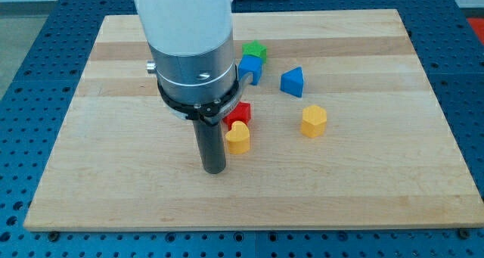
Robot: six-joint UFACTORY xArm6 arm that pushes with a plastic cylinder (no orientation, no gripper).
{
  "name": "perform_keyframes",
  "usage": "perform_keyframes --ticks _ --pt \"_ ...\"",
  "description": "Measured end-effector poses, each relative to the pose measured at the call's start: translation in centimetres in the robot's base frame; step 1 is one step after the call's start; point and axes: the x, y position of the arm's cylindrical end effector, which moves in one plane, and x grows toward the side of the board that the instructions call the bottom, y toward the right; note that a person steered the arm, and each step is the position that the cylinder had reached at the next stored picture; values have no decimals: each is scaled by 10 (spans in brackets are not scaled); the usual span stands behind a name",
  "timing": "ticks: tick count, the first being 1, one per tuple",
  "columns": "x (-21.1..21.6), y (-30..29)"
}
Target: Slide the yellow heart a bit right
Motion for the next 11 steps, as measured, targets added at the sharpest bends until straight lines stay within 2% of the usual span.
perform_keyframes --ticks 7,11 --pt "-42 -6" --pt "-41 42"
